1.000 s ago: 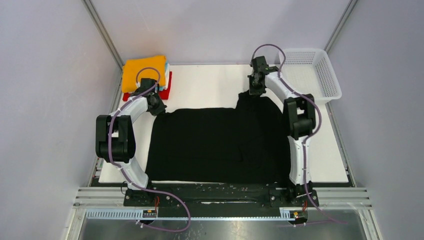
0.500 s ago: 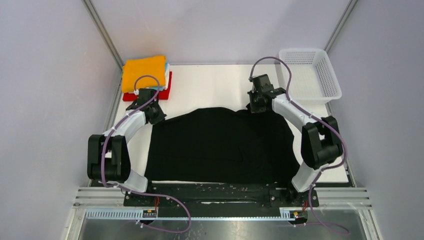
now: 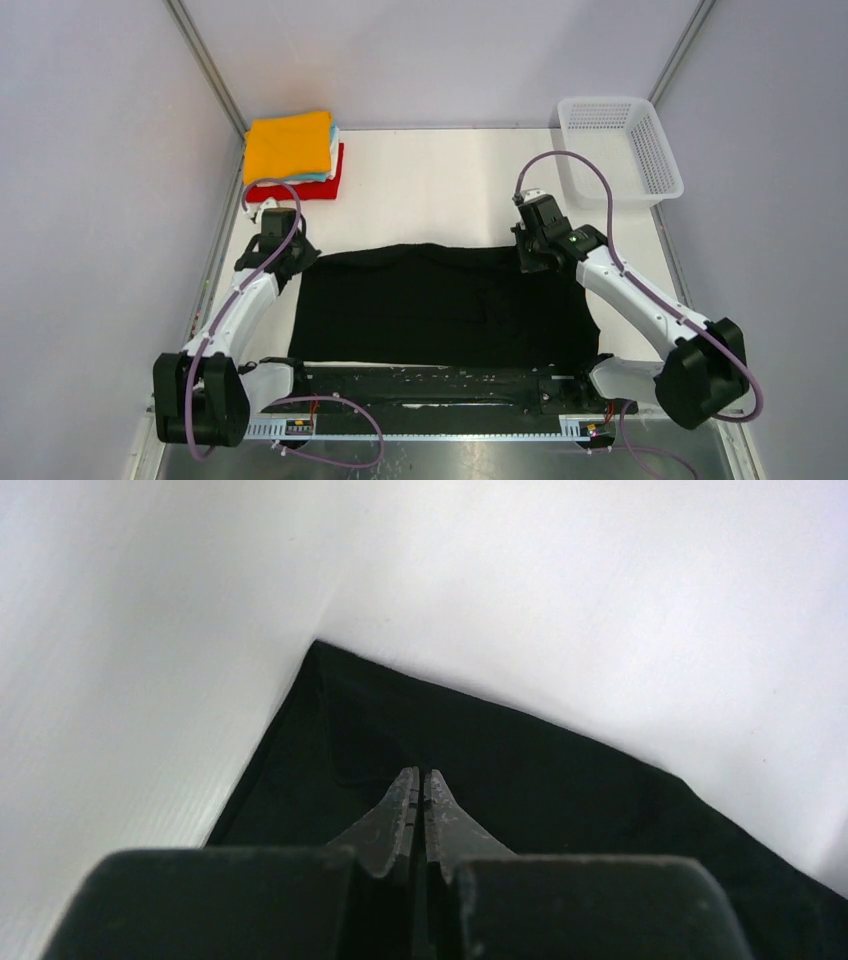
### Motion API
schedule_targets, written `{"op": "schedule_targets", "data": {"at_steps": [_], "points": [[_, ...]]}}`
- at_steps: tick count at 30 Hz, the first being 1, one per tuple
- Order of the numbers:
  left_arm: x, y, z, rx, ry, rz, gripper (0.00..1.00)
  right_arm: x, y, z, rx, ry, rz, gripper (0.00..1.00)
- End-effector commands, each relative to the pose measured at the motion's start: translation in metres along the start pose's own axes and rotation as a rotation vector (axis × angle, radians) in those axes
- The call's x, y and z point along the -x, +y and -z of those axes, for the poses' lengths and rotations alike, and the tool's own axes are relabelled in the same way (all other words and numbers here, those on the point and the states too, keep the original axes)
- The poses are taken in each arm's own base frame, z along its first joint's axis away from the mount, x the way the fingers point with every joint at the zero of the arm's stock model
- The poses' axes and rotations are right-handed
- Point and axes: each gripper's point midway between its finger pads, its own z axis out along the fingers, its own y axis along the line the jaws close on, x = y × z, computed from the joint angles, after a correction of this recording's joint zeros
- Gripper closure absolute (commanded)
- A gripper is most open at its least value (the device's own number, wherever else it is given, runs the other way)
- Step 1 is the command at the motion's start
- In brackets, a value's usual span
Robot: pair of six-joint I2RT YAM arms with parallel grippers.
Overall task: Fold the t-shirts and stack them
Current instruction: Fold the other side of the tshirt into a rectangle
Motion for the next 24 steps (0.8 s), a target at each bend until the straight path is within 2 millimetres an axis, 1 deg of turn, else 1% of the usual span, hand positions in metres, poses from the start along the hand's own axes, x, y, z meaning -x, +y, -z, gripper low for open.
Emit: {"op": "schedule_targets", "data": {"at_steps": [1,5,8,10,13,14,16,17,18,20,21,23,24], "points": [[0.009,0.019,0.012,0.059,-0.114,0.087,1.00,-0.032,-0.007,0.016,-0.050,0.019,-0.004,1.00],[0.010,0.032,0.018,0.087,-0.173,0.109,1.00,-0.051,-0.008,0.024,-0.037,0.016,-0.034,1.00],[0.008,0.038,0.020,0.109,-0.183,0.137,1.00,-0.059,0.003,0.027,0.028,0.004,-0.054,1.00],[0.008,0.041,0.021,0.119,-0.187,0.155,1.00,-0.062,-0.001,0.030,0.005,-0.003,-0.076,1.00],[0.006,0.042,0.021,0.122,-0.182,0.168,1.00,-0.069,0.002,0.029,0.018,0.013,-0.088,1.00],[0.005,0.042,0.020,0.122,-0.179,0.169,1.00,-0.072,0.003,0.028,0.015,0.023,-0.091,0.98],[0.002,0.044,0.017,0.130,-0.169,0.170,0.99,-0.082,0.002,0.025,-0.019,0.054,-0.103,0.94],[0.000,0.044,0.016,0.133,-0.164,0.169,0.97,-0.087,0.000,0.024,-0.043,0.069,-0.104,0.92],[-0.002,0.046,0.015,0.140,-0.158,0.168,0.94,-0.092,-0.001,0.022,-0.065,0.086,-0.107,0.88],[-0.004,0.049,0.013,0.156,-0.151,0.161,0.93,-0.106,-0.004,0.022,-0.107,0.121,-0.123,0.85],[-0.005,0.052,0.013,0.169,-0.150,0.164,0.93,-0.115,-0.003,0.022,-0.115,0.141,-0.138,0.81],[-0.005,0.059,0.015,0.206,-0.159,0.174,0.93,-0.139,0.005,0.025,-0.095,0.189,-0.145,0.65],[-0.005,0.063,0.018,0.224,-0.170,0.184,0.88,-0.154,0.011,0.027,-0.069,0.218,-0.149,0.54]]}}
